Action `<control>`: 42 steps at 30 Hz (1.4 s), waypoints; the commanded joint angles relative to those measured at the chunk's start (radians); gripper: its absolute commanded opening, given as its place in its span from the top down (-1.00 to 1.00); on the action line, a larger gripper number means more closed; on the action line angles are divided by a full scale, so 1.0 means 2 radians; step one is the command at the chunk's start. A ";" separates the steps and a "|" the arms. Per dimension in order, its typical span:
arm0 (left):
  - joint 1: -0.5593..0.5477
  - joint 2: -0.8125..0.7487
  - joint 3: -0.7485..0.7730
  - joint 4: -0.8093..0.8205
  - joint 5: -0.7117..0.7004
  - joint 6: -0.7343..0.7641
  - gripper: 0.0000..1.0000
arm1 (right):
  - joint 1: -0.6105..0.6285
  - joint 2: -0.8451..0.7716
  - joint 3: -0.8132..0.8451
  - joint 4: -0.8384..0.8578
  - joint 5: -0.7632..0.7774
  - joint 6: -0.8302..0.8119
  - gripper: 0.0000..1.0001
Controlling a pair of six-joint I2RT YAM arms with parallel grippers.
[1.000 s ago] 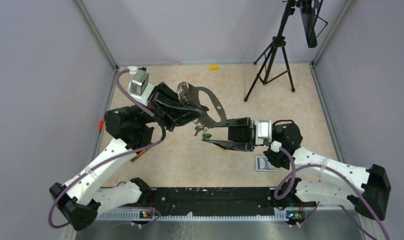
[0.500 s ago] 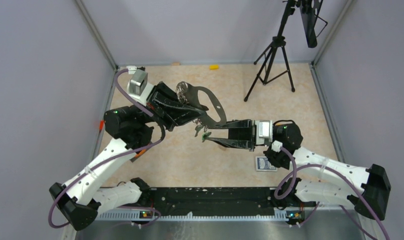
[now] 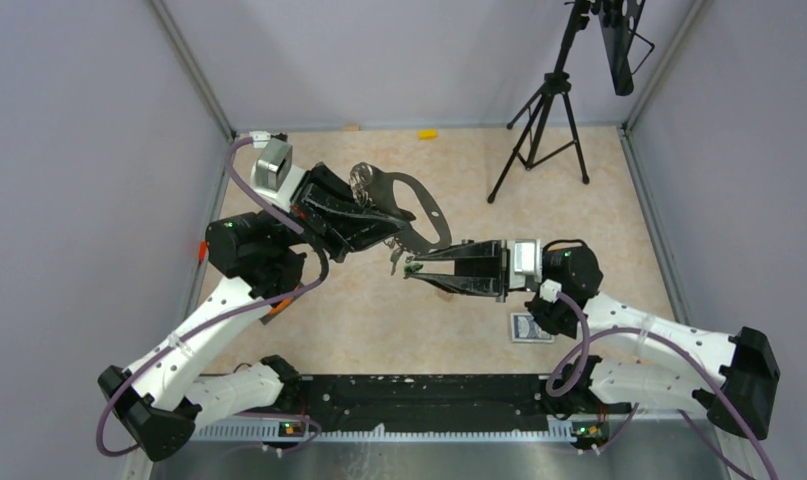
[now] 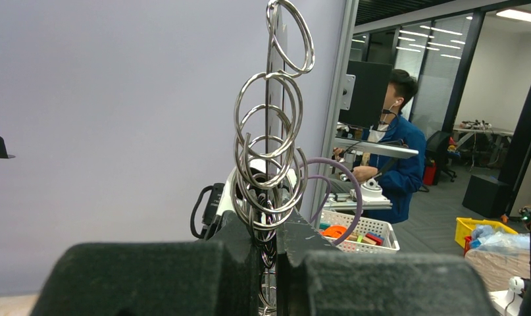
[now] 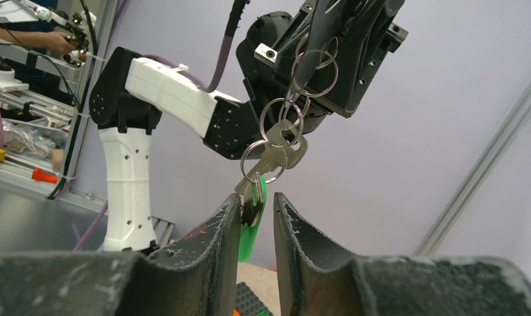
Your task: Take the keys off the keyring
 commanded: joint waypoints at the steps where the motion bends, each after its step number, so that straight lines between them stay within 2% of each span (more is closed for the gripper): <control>1: 0.001 -0.002 0.016 0.023 -0.007 -0.004 1.00 | -0.003 0.005 0.007 0.020 -0.007 0.013 0.56; 6: 0.001 -0.006 0.016 0.013 -0.015 0.005 1.00 | -0.003 0.007 0.008 0.029 -0.014 0.018 0.75; 12: 0.001 -0.019 0.015 -0.048 -0.063 0.050 1.00 | -0.003 -0.004 0.009 0.031 -0.022 0.025 1.00; 24: 0.001 -0.020 0.000 -0.063 -0.095 0.064 1.00 | -0.003 -0.013 0.045 0.020 -0.031 0.115 1.00; 31: 0.001 -0.027 -0.015 -0.081 -0.088 0.073 1.00 | -0.003 -0.020 0.064 -0.014 0.011 0.170 1.00; 35: 0.001 -0.034 -0.019 -0.100 -0.074 0.078 1.00 | -0.003 -0.036 0.072 -0.068 0.035 0.167 1.00; 42: 0.001 -0.040 -0.033 -0.092 -0.062 0.081 1.00 | -0.003 -0.045 0.079 -0.087 0.086 0.182 1.00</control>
